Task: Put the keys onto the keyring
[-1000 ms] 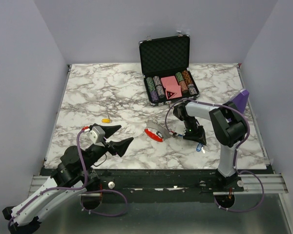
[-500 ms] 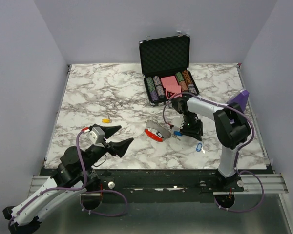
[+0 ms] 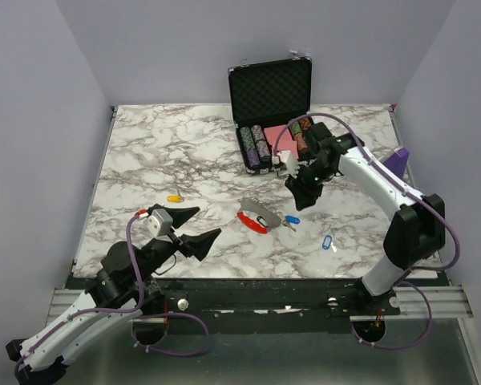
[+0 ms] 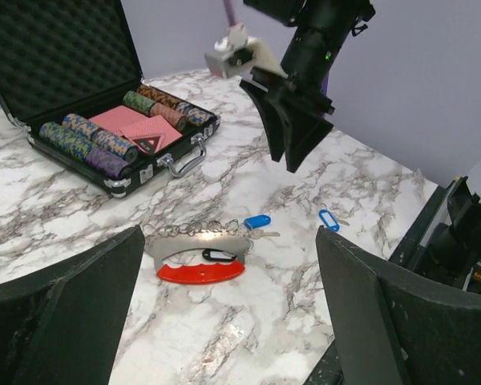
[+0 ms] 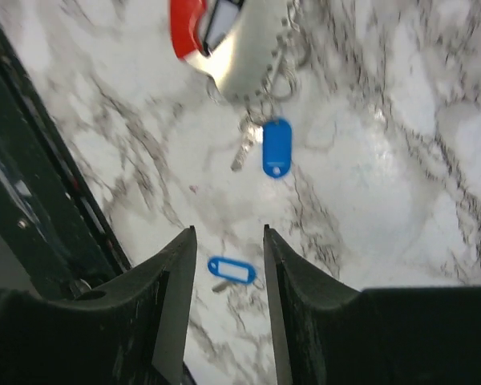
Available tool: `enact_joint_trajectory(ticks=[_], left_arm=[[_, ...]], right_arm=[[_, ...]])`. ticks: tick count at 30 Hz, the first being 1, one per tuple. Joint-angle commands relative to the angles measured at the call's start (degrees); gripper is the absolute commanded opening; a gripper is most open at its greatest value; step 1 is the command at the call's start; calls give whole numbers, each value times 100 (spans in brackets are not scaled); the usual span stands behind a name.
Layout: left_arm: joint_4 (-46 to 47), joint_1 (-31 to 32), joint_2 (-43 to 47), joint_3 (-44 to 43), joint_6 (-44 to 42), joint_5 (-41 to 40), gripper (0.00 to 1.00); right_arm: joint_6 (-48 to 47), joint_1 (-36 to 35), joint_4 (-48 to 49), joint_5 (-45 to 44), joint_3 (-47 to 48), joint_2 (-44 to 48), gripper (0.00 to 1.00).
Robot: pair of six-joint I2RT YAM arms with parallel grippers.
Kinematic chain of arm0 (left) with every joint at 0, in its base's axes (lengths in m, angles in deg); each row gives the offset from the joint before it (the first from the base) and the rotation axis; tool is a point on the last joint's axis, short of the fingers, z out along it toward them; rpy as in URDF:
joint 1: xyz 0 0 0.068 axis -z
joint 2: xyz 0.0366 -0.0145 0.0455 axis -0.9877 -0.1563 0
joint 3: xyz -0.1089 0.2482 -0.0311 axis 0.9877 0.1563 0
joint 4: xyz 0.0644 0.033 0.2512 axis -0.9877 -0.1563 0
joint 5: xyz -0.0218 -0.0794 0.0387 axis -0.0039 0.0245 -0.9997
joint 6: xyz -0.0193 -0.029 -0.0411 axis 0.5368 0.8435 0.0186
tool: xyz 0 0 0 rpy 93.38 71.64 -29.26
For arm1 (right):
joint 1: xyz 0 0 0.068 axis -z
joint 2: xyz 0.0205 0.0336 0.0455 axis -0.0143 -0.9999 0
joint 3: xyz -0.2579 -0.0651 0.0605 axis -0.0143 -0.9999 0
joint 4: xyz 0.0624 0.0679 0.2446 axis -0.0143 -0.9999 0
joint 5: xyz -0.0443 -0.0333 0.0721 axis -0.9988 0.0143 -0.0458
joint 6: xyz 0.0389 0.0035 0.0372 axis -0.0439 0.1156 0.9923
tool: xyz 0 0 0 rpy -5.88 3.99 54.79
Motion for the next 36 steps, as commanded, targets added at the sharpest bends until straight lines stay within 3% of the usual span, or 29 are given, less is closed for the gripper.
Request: enact_joint_trajectory(ticks=[1, 3, 5, 6, 7, 9, 12, 16, 20, 24, 27, 29, 31, 32, 33, 34, 36], left_arm=[[239, 33, -105, 136, 621, -26, 98], [406, 24, -167, 286, 1025, 1, 99], [433, 15, -281, 383, 1508, -69, 99], [346, -2, -351, 409, 1824, -165, 99], [223, -11, -421, 418, 2079, -227, 99], [38, -63, -571, 436, 2589, -228, 99], [-260, -134, -817, 427, 2978, -87, 99], [-314, -187, -1098, 593, 3250, -17, 99], [-59, -371, -1423, 761, 3383, 150, 99], [107, -652, -1801, 691, 3286, 308, 99], [275, -828, -2178, 595, 3085, 659, 98], [187, -890, -2390, 498, 2997, 757, 98], [222, -986, -2601, 453, 2874, 801, 98], [257, -1047, -2689, 436, 2812, 844, 99], [275, -1135, -2768, 401, 2725, 914, 98], [266, -1206, -2864, 340, 2654, 967, 98], [205, -1338, -2979, 225, 2505, 1038, 98]], right_arm=[[76, 255, 1341, 2689, -570, 708, 48], [189, 361, 2272, 3576, -1149, 1094, 55], [653, 379, 3387, 4342, -1860, 1420, 74], [1134, 370, 4063, 4632, -2160, 1509, 95], [1757, 370, 4722, 4844, -2529, 1518, 100], [2316, 379, 5238, 5022, -2664, 1300, 100], [2334, 414, 5150, 4304, -2594, 1132, 98], [3081, 423, 5827, 3599, -2910, 1123, 96], [3153, 423, 5356, 3107, -2333, 685, 91], [1908, 423, 3539, 3194, -743, -615, 72], [686, 414, 2271, 2992, 138, -1179, 70], [167, 414, 2406, 2799, -148, -892, 71], [-1139, 414, 2837, 3096, -815, -313, 75], [-1825, 405, 2978, 3262, -1219, -23, 81], [-2310, 414, 3206, 3386, -1492, 259, 94], [-2541, 405, 3521, 3509, -1782, 401, 100], [-2674, 405, 3867, 3676, -1865, 394, 100]])
